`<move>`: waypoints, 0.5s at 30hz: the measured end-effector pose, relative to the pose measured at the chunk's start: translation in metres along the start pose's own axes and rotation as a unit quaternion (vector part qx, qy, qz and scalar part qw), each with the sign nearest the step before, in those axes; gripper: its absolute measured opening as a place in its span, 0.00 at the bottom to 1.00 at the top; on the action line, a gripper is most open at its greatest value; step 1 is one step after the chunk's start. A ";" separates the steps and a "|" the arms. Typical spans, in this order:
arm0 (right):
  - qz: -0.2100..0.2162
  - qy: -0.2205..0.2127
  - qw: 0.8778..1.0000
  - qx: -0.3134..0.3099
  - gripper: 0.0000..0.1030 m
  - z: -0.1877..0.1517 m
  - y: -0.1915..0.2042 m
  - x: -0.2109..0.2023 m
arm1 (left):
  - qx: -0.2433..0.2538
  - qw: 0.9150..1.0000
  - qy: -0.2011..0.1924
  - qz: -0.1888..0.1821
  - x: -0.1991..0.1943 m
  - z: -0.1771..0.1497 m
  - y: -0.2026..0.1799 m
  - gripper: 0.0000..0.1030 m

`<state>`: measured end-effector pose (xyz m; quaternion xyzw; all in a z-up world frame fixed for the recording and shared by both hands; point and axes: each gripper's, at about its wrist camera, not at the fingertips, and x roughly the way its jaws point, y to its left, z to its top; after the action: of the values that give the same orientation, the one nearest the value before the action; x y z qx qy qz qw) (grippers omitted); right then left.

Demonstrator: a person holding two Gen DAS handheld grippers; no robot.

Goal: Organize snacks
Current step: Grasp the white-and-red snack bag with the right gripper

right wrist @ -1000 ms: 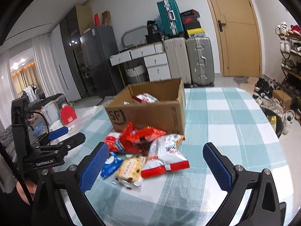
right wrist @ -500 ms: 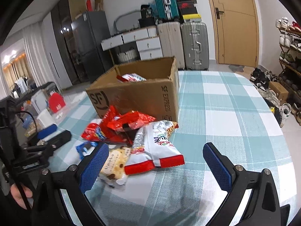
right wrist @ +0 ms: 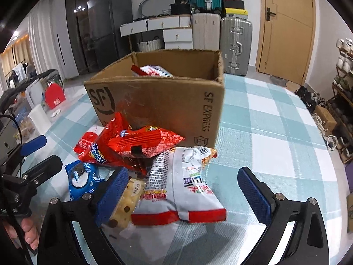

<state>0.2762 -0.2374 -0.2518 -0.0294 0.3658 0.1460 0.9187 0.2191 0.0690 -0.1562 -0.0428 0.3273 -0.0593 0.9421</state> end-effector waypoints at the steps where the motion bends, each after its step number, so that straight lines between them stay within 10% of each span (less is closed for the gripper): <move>1: 0.004 0.005 1.000 -0.001 0.94 0.001 0.001 0.004 | 0.000 1.000 0.001 0.000 -0.001 0.000 0.000 1.00; 15: 0.030 0.041 0.999 0.015 0.51 -0.007 -0.008 0.026 | 0.000 1.000 0.008 0.000 0.002 -0.002 0.004 1.00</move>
<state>0.2918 -0.2399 -0.2747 -0.0105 0.4063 0.1664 0.8984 0.2199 0.0722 -0.1591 -0.0427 0.3350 -0.0599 0.9394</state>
